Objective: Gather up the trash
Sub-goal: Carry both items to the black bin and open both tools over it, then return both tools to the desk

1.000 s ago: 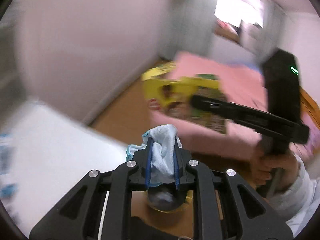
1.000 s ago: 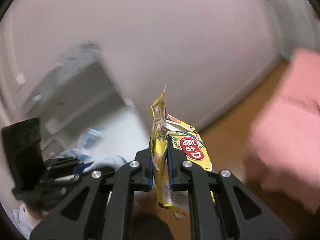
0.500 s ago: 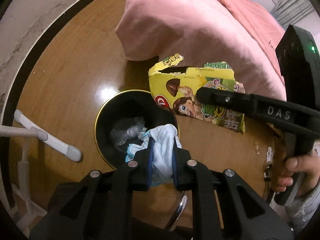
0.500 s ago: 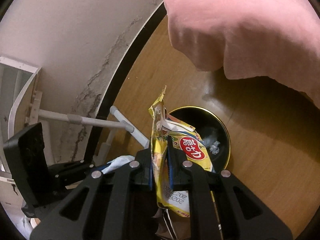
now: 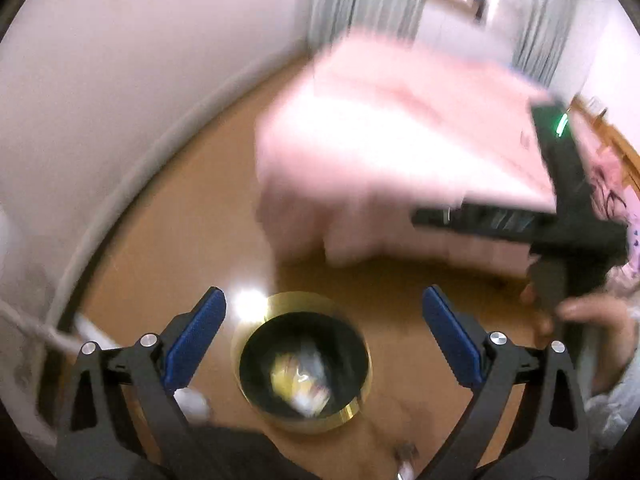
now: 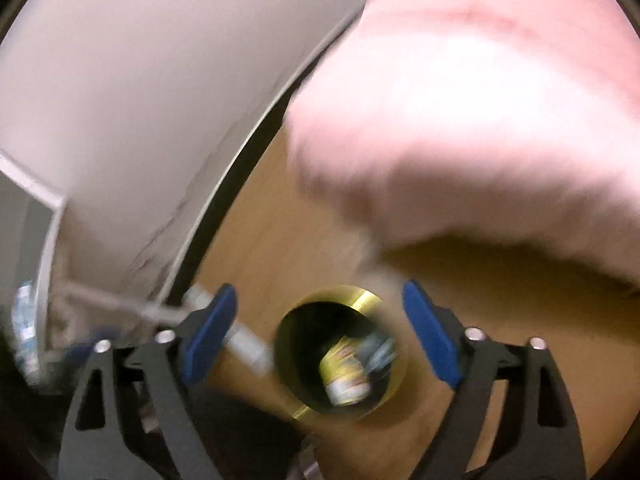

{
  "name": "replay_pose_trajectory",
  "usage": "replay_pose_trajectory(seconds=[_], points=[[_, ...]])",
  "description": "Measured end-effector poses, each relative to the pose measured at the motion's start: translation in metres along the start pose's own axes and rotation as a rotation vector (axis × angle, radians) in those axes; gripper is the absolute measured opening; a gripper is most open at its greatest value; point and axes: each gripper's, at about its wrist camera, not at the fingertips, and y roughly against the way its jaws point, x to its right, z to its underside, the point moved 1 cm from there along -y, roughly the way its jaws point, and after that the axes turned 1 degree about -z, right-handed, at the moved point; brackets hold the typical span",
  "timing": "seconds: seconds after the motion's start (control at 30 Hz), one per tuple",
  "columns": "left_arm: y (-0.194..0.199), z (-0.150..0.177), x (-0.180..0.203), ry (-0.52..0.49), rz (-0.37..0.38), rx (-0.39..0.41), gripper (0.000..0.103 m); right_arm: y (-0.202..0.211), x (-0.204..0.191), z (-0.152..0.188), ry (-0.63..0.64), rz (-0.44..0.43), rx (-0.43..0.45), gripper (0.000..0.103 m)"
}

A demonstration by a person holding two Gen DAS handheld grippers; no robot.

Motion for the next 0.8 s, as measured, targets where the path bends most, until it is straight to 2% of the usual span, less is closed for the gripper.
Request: replay_pose_trajectory(seconds=[0.03, 0.1, 0.17, 0.2, 0.33, 0.43, 0.57, 0.67, 0.73, 0.8], points=[[0.023, -0.009, 0.000, -0.012, -0.017, 0.060, 0.096, 0.022, -0.006, -0.003, 0.024, 0.062, 0.088, 0.097], [0.079, -0.023, -0.009, -0.023, -0.105, 0.185, 0.096, 0.063, -0.023, -0.005, 0.078, 0.203, 0.273, 0.097], [0.118, -0.026, -0.027, 0.009, -0.189, 0.242, 0.096, 0.086, -0.040, -0.003, 0.118, 0.309, 0.378, 0.097], [0.137, -0.023, -0.041, 0.043, -0.226, 0.260, 0.096, 0.092, -0.050, -0.001, 0.137, 0.328, 0.399, 0.097], [0.203, 0.012, -0.110, 0.233, -0.375, 0.277, 0.096, 0.091, -0.100, 0.018, 0.210, 0.244, 0.376, 0.097], [0.249, 0.057, -0.161, 0.368, -0.558, 0.245, 0.096, 0.081, -0.156, 0.037, 0.309, 0.195, 0.362, 0.097], [0.326, 0.141, -0.224, 0.563, -0.851, 0.191, 0.096, 0.067, -0.243, 0.062, 0.465, 0.071, 0.327, 0.097], [0.377, 0.207, -0.261, 0.740, -1.004, 0.152, 0.096, 0.065, -0.309, 0.083, 0.561, -0.094, 0.302, 0.097], [0.403, 0.239, -0.277, 0.848, -1.049, 0.137, 0.096, 0.065, -0.348, 0.100, 0.631, -0.172, 0.285, 0.097], [0.416, 0.267, -0.282, 0.943, -1.060, 0.130, 0.096, 0.067, -0.385, 0.120, 0.702, -0.253, 0.263, 0.097]])
